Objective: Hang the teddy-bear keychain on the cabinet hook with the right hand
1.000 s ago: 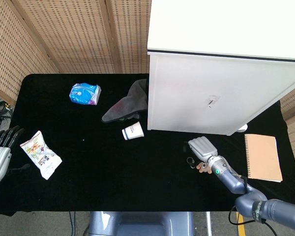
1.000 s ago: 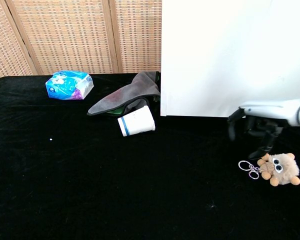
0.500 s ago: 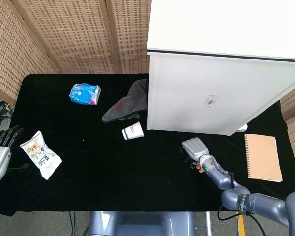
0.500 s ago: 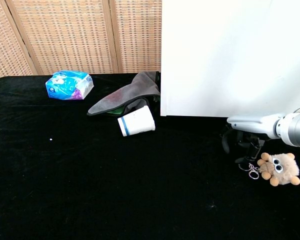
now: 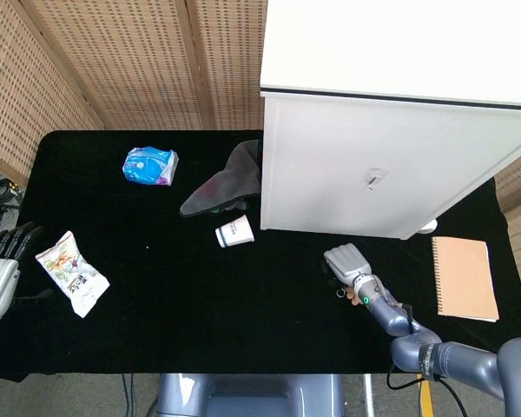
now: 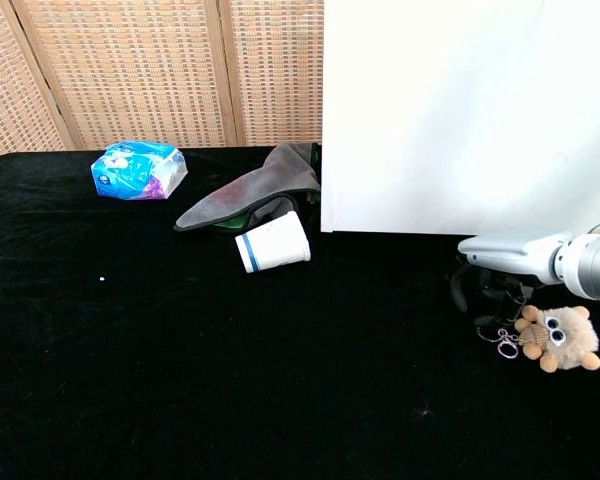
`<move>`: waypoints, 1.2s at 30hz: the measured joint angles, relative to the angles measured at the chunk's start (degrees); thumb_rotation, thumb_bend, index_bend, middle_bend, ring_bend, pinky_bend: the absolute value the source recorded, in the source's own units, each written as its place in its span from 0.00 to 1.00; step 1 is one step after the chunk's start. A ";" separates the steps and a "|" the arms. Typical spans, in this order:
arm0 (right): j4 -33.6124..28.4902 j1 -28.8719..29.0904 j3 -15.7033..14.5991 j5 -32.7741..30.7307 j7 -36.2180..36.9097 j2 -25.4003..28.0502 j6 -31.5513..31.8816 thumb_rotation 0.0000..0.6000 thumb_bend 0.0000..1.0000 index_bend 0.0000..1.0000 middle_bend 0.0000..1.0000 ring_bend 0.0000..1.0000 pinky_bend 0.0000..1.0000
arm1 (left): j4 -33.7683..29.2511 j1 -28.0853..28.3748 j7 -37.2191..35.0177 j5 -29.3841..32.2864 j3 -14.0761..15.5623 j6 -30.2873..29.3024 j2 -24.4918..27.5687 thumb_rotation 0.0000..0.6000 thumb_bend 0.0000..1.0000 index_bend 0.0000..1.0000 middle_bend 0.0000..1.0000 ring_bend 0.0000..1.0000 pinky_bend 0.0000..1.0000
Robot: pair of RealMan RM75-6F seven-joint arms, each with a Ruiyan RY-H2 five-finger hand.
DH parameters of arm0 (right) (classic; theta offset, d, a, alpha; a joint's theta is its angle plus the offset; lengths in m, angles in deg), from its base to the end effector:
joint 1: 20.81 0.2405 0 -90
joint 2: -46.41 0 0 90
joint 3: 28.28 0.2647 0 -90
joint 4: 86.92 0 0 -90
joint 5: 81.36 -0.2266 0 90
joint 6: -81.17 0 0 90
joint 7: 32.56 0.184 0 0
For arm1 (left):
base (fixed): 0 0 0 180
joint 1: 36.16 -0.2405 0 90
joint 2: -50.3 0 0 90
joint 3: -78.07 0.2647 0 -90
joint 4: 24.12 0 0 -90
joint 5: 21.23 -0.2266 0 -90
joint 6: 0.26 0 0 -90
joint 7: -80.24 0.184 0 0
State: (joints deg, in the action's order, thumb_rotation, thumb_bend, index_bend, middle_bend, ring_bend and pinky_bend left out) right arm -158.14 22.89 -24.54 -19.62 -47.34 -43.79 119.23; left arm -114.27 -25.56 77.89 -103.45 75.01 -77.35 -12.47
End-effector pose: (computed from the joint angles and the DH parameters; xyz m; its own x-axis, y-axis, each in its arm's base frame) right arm -0.2298 -0.3877 -0.0882 0.5623 -0.5000 0.6586 -0.8266 -0.3613 0.4315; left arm -0.3327 0.2573 0.1431 0.4084 0.0897 0.9084 0.9127 -0.0265 -0.4077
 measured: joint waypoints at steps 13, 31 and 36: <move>2.72 -0.22 -1.12 0.98 0.10 -1.62 -0.32 1.00 0.54 0.53 0.95 0.94 1.00 | 0.06 0.08 -0.20 0.07 0.02 0.12 0.05 1.00 0.00 0.00 0.00 0.00 0.00; 3.34 -0.41 -1.02 2.57 1.48 -1.56 -0.03 1.00 0.59 0.62 0.95 0.94 1.00 | -0.04 0.08 0.01 -0.08 0.14 0.01 -0.03 1.00 0.00 0.00 0.00 0.00 0.00; 2.21 -1.02 -0.70 4.84 3.80 -0.84 1.63 1.00 0.59 0.63 0.95 0.94 1.00 | -0.16 0.00 0.05 -0.24 0.21 -0.18 0.00 1.00 0.00 0.00 0.00 0.00 0.00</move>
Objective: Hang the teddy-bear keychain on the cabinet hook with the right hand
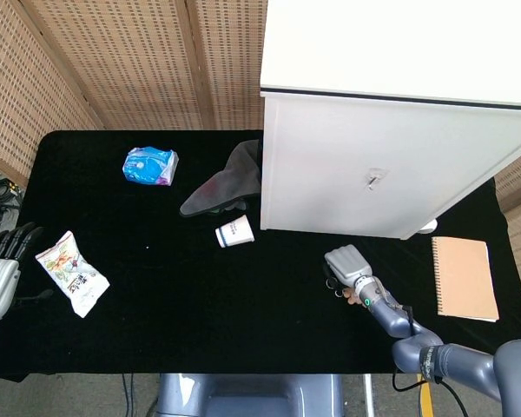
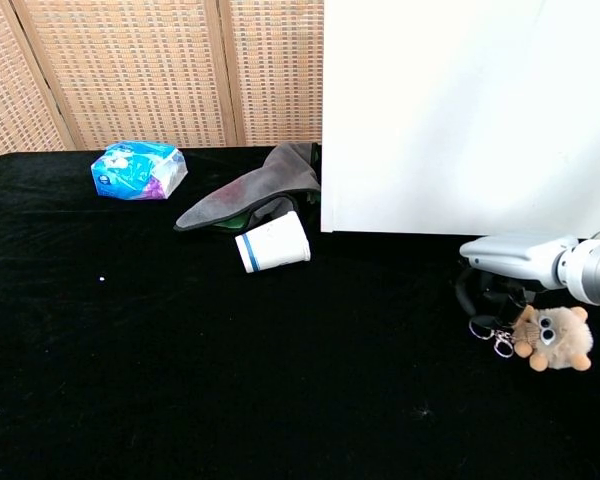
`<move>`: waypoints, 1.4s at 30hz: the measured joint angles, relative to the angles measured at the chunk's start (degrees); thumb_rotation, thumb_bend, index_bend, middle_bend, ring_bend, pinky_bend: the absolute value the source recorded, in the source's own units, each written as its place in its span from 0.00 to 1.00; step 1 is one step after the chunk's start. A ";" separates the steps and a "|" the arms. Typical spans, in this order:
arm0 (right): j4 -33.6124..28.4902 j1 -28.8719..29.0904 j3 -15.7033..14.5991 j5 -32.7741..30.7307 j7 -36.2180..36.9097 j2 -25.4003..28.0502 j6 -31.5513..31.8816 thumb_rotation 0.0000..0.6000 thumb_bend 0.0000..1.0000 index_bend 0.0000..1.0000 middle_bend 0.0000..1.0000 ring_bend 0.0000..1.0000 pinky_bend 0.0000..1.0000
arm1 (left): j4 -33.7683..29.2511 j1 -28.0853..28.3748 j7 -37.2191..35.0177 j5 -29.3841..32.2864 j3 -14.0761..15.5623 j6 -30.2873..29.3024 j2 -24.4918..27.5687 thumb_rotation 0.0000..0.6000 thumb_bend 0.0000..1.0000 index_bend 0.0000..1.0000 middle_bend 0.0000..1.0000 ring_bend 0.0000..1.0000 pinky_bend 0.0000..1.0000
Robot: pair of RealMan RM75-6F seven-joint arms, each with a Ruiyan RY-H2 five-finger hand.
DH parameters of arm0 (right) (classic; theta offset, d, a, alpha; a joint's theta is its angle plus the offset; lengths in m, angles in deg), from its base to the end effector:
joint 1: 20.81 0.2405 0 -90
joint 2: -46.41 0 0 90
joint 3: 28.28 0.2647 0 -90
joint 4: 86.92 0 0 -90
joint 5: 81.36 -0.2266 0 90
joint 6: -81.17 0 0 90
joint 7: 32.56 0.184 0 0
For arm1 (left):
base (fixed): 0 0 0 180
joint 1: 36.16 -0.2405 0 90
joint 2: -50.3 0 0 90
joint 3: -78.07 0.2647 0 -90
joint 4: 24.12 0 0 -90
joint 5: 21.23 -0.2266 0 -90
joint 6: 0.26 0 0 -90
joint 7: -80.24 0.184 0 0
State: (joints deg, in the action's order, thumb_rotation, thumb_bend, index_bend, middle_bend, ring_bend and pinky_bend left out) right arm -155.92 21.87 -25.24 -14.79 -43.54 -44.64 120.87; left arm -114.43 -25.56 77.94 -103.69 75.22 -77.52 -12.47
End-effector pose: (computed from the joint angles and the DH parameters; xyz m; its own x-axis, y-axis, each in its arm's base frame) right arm -0.2345 -0.3863 -0.0883 0.5677 -0.4753 0.6722 -0.8217 -0.3771 0.4274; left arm -0.3316 0.2564 0.1422 0.4080 0.0910 0.9084 0.9129 -0.0310 -0.4069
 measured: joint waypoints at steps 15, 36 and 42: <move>-7.73 -3.14 -0.27 10.84 9.46 5.63 9.10 1.00 0.59 0.64 0.95 0.94 1.00 | -0.50 -0.25 -0.13 -1.29 0.48 -0.77 0.17 1.00 0.00 0.00 0.00 0.00 0.00; -15.75 -8.45 1.17 28.94 25.58 19.03 34.82 1.00 0.59 0.64 0.95 0.94 1.00 | -0.59 -0.46 -0.11 -1.91 0.63 -1.47 0.08 1.00 0.00 0.00 0.00 0.00 0.00; -17.91 -9.62 4.28 28.33 26.37 21.31 39.44 1.00 0.59 0.65 0.96 0.94 1.00 | -0.42 -0.31 0.37 -1.73 0.73 -0.97 -0.25 1.00 0.00 0.00 0.00 0.00 0.00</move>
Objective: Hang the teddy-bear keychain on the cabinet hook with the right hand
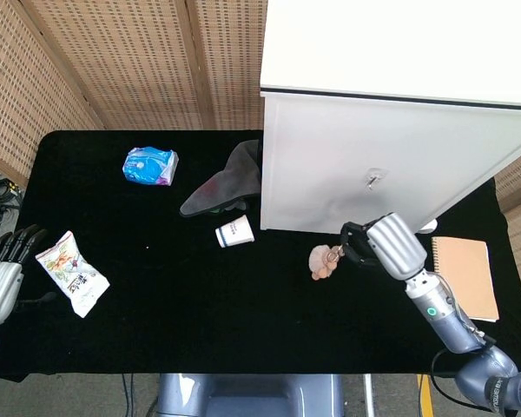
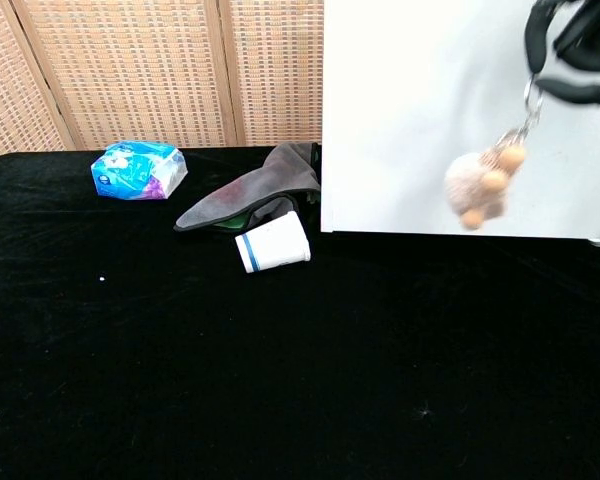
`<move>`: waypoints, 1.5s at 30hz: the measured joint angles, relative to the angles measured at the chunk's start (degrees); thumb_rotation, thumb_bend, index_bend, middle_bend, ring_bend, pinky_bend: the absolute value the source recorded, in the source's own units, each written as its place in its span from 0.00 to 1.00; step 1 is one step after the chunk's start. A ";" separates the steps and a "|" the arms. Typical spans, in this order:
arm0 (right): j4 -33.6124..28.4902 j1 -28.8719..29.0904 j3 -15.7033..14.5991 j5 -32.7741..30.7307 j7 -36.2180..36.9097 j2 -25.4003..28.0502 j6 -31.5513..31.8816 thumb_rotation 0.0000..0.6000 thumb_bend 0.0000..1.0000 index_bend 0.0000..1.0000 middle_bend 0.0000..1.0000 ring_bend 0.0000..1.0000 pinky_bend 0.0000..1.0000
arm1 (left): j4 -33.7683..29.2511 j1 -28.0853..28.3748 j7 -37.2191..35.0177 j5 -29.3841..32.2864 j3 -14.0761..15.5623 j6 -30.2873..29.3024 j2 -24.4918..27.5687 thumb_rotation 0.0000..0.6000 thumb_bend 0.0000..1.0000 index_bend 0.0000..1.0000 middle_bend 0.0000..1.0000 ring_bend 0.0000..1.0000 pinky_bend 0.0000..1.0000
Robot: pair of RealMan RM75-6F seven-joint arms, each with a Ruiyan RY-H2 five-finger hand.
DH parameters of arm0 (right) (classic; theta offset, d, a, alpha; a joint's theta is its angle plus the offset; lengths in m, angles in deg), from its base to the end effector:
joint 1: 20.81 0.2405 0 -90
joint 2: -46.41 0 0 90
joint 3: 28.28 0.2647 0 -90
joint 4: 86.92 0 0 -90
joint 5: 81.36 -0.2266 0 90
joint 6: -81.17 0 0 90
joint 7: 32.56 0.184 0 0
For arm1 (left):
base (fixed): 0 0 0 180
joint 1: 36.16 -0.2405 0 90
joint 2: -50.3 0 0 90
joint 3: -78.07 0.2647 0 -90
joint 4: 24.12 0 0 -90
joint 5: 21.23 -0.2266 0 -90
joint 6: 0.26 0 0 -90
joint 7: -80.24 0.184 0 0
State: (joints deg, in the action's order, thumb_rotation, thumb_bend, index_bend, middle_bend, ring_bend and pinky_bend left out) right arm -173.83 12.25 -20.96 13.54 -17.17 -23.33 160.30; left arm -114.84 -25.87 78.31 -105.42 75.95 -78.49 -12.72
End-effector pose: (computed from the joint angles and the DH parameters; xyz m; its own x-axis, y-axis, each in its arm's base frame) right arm -0.1602 -0.3571 0.1097 0.1719 0.0165 0.9850 -0.7953 -0.5877 0.1486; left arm -0.3264 0.2512 0.1379 0.4103 0.0913 0.9074 0.9118 -0.0576 -0.4065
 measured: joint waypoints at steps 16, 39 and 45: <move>-0.66 -1.87 7.16 -2.67 -5.54 2.98 8.09 1.00 0.59 0.65 0.96 0.94 1.00 | -0.08 -0.11 0.07 -0.11 0.00 -0.35 -0.03 1.00 0.00 0.00 0.00 0.00 0.00; 8.13 0.15 8.04 -1.07 -22.77 -3.49 9.05 1.00 0.59 0.67 0.96 0.94 1.00 | 0.04 0.06 0.31 0.29 -0.07 0.11 -0.13 1.00 0.00 0.00 0.00 0.00 0.00; 7.00 0.88 8.62 -1.04 -25.17 -3.57 8.69 1.00 0.59 0.67 0.96 0.94 1.00 | 0.09 0.09 0.39 0.36 -0.09 0.17 -0.19 1.00 0.00 0.00 0.00 0.00 0.00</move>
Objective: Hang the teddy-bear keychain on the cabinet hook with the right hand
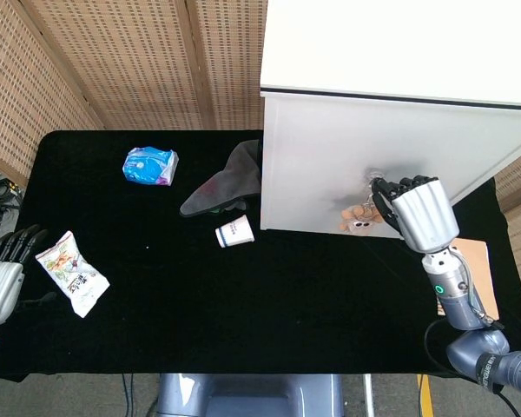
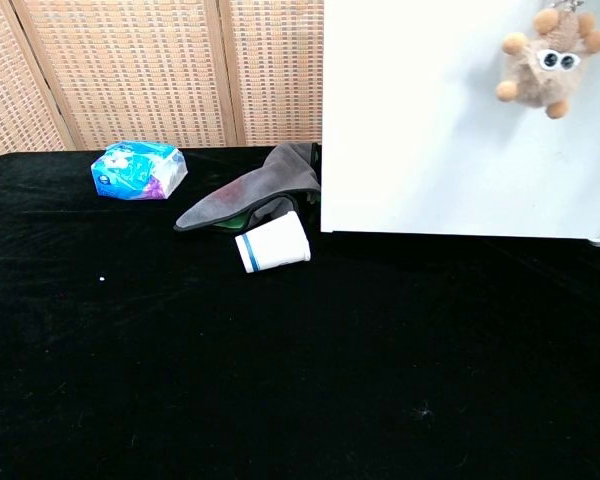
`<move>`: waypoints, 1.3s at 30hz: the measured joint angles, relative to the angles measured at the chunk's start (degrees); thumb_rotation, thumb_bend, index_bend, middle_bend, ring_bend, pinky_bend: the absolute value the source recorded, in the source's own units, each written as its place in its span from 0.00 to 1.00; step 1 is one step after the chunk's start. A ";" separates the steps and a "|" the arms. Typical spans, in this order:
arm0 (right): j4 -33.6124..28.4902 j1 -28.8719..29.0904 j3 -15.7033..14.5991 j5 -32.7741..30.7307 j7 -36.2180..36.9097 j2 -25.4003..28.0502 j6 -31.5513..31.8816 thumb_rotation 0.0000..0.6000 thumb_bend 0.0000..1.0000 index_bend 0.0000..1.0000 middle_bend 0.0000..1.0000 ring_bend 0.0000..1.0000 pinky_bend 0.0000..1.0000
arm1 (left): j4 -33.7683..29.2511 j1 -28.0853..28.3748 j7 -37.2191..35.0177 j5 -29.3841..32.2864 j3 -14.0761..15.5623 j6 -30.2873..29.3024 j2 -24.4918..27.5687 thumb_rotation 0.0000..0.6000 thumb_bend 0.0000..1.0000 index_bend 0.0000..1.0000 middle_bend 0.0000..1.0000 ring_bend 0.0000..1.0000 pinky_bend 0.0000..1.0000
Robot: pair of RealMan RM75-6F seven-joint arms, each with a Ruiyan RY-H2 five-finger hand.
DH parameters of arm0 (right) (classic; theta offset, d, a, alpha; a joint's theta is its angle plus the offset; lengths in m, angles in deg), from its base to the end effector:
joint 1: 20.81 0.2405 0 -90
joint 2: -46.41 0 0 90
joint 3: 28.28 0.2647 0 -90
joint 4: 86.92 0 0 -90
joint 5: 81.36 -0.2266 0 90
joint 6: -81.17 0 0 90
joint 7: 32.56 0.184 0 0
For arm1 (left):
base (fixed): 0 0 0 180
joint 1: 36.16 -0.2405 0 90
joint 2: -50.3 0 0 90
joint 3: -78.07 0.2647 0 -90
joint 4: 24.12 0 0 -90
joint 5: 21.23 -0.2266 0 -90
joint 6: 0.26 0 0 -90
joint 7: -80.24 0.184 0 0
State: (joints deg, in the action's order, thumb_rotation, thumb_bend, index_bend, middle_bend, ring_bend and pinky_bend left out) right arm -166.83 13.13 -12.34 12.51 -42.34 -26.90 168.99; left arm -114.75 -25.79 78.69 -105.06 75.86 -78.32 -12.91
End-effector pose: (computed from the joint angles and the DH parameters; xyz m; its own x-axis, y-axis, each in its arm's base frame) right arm -0.1403 -0.3839 0.1592 0.3585 0.5222 0.7739 -0.6756 -0.4269 0.6010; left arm -0.3271 0.2521 0.1371 0.4136 0.0919 0.9058 0.9104 -0.0533 -0.4103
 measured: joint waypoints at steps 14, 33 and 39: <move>0.18 1.63 0.32 -0.61 -4.73 -0.91 -2.20 1.00 0.59 0.67 0.96 0.94 1.00 | 0.09 0.06 -0.41 0.21 -0.10 0.15 0.15 1.00 0.00 0.00 0.00 0.00 0.00; 2.04 1.45 -0.10 -0.67 -4.35 -1.02 -1.77 1.00 0.59 0.67 0.96 0.94 1.00 | 0.16 0.14 0.01 0.32 -0.10 0.27 -0.04 1.00 0.00 0.00 0.00 0.00 0.00; 1.76 1.84 0.15 -0.66 -5.19 -1.21 -1.84 1.00 0.60 0.66 0.96 0.94 1.00 | 0.21 0.12 -0.02 0.42 -0.12 0.31 -0.04 1.00 0.00 0.00 0.00 0.00 0.00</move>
State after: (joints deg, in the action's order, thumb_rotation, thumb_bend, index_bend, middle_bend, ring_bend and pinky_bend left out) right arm -165.07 14.97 -12.19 11.85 -47.53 -28.11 167.16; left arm -114.55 -25.66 78.67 -104.64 75.74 -78.01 -12.95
